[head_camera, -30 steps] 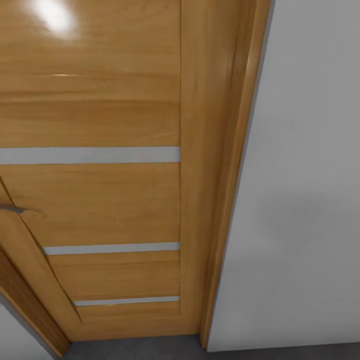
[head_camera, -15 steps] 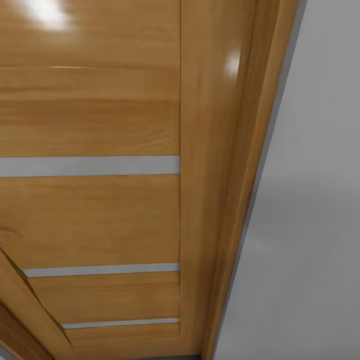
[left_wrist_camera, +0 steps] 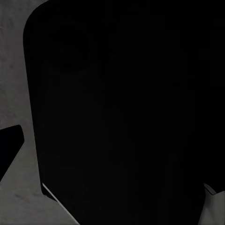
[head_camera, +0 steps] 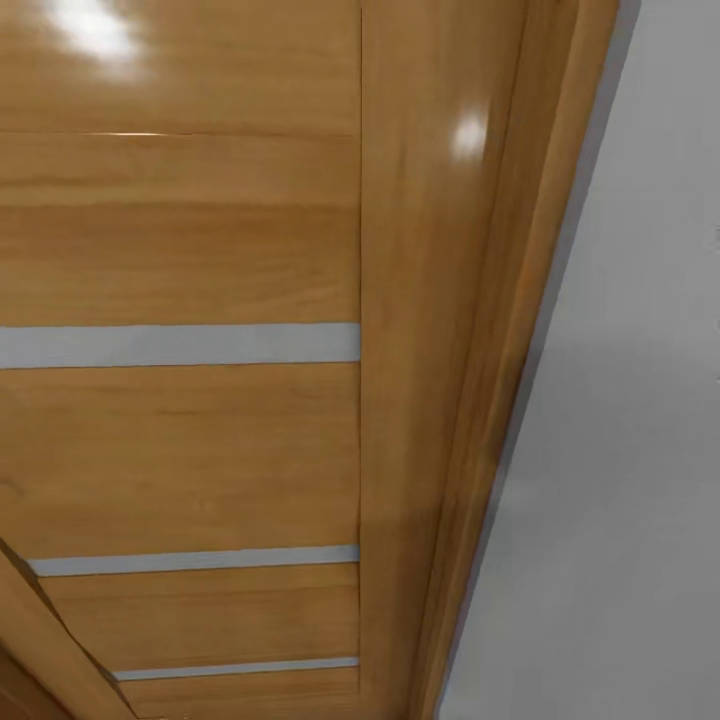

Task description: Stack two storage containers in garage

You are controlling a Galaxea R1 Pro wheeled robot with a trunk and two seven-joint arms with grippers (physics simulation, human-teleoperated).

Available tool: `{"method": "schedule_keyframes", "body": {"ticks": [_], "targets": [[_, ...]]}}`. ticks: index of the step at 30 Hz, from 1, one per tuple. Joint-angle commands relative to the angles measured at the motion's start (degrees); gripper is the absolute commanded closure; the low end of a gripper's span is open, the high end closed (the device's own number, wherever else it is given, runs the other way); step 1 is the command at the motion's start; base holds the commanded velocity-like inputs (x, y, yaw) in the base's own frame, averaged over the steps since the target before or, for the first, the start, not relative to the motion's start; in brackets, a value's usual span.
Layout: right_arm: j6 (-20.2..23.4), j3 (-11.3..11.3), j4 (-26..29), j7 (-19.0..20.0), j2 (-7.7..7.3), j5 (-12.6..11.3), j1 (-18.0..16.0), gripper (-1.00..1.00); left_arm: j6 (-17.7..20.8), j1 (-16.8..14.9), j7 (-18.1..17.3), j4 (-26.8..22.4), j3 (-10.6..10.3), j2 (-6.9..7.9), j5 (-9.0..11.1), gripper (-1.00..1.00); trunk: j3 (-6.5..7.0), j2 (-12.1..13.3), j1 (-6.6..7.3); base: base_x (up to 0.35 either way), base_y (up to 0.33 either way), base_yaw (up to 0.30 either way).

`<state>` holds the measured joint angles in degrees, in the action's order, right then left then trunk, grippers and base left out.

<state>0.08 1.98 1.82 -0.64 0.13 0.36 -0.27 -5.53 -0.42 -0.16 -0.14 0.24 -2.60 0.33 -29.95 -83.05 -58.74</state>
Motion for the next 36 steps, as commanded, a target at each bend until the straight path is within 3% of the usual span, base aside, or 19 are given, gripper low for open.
{"method": "schedule_keyframes", "body": {"ticks": [1, 36], "targets": [[0.01, 0.18, 0.01, -0.08, -0.01, 0.05, -0.02, -1.0, -0.21, -0.03, -0.02, 0.05, 0.02, 0.01, 0.03, -1.0, -0.05, -0.03, 0.02, -0.084, 0.0, 0.0], [0.01, -0.25, 0.11, -0.27, -0.04, -0.39, -0.02, -1.0, -1.46, -0.02, -0.02, 0.05, -0.11, 0.08, -0.14, -1.0, -0.02, -0.03, 0.02, -0.006, 0.0, -0.021]]}}
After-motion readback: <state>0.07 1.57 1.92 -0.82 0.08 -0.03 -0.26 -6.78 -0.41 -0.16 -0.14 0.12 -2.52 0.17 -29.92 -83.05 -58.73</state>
